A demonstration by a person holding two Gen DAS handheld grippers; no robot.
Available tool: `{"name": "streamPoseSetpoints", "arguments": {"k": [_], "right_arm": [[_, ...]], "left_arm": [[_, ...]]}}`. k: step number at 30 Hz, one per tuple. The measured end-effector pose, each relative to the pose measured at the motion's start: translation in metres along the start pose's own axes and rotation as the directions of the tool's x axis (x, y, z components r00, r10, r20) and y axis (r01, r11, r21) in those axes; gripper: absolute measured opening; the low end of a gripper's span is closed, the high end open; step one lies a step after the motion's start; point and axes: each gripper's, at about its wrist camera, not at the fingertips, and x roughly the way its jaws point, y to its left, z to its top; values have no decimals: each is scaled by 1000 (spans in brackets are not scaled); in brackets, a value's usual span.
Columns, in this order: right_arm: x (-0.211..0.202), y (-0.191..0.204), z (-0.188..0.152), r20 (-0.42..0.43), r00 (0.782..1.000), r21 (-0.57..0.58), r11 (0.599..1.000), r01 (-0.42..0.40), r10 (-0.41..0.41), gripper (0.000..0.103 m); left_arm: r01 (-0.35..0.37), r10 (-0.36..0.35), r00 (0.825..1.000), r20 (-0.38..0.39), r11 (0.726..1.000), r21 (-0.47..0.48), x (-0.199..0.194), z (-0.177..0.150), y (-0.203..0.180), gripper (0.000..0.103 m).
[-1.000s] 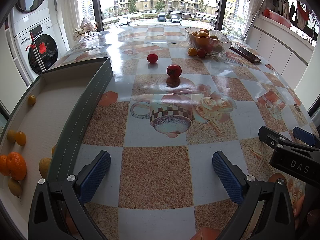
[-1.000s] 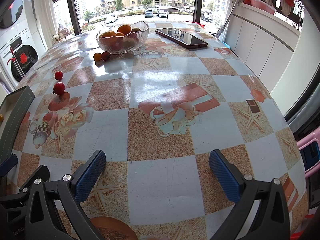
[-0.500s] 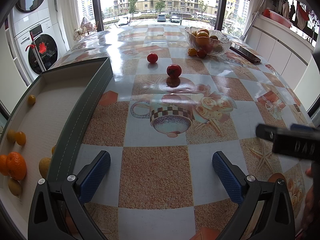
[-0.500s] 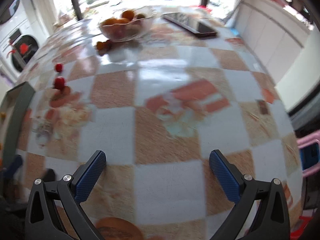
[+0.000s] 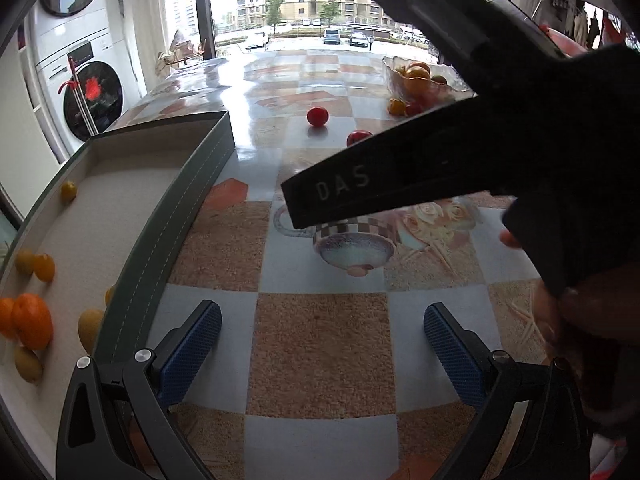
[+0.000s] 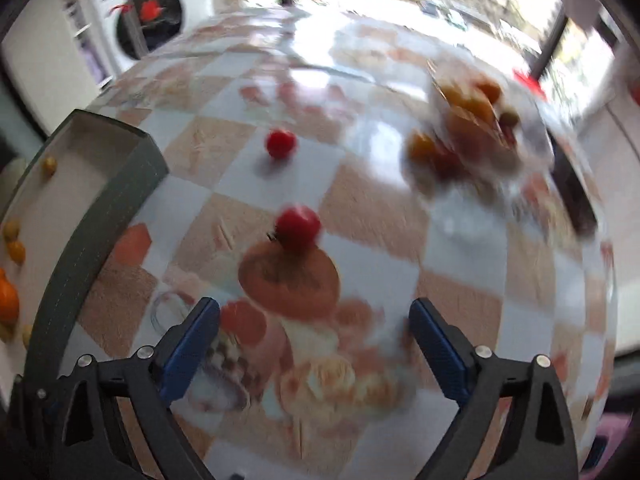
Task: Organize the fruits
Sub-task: 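Grasp a red tomato with the right tool while the left tool grasps the other red tomato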
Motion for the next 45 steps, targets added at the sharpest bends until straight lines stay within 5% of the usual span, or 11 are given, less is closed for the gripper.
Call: {"name": "streamPoseSetpoints", "arguments": {"k": [8, 10, 11, 21, 25, 30, 33, 38, 41, 43, 45], "right_arm": [[6, -10, 24, 16, 999, 39, 999, -34, 34, 71], [2, 1, 25, 39, 998, 6, 999, -51, 51, 35], [2, 3, 26, 43, 998, 4, 999, -54, 54, 26], [-29, -60, -30, 111, 993, 210, 975, -66, 43, 25], [-44, -89, -82, 119, 993, 275, 961, -9, -25, 25], [-61, -100, -125, 170, 984, 336, 942, -1, -59, 25], [-65, -107, -136, 192, 981, 377, 925, -37, -39, 25], [-67, -108, -141, 208, 978, 375, 925, -54, -28, 25], [-67, -110, -143, 219, 976, 388, 918, -77, -10, 25], [-67, -110, -144, 222, 975, 391, 917, -78, -12, 25], [-67, -110, -144, 222, 975, 395, 915, -77, -14, 25]], "left_arm": [[-1, 1, 1000, 0, 1000, 1, 0, 0, -6, 102], [-1, 1, 1000, 0, 1000, 1, -1, 0, -7, 102], [-1, 1, 1000, 0, 1000, 1, 0, 0, -6, 102], [6, -5, 999, -33, 1000, 23, -1, 4, -11, 102], [42, -41, 999, -36, 999, 20, 0, 40, -15, 102], [-29, 26, 999, 39, 996, 78, 13, 100, -31, 101], [-64, 63, 998, 12, 997, 54, 46, 134, -28, 85], [-147, 148, 987, -55, 989, 26, 98, 153, -18, 78], [-145, 145, 989, -29, 989, -4, 105, 155, -15, 74], [-109, 109, 994, -16, 994, -11, 104, 152, -16, 55], [-77, 77, 997, -8, 997, 22, 101, 150, -24, 23]]}}
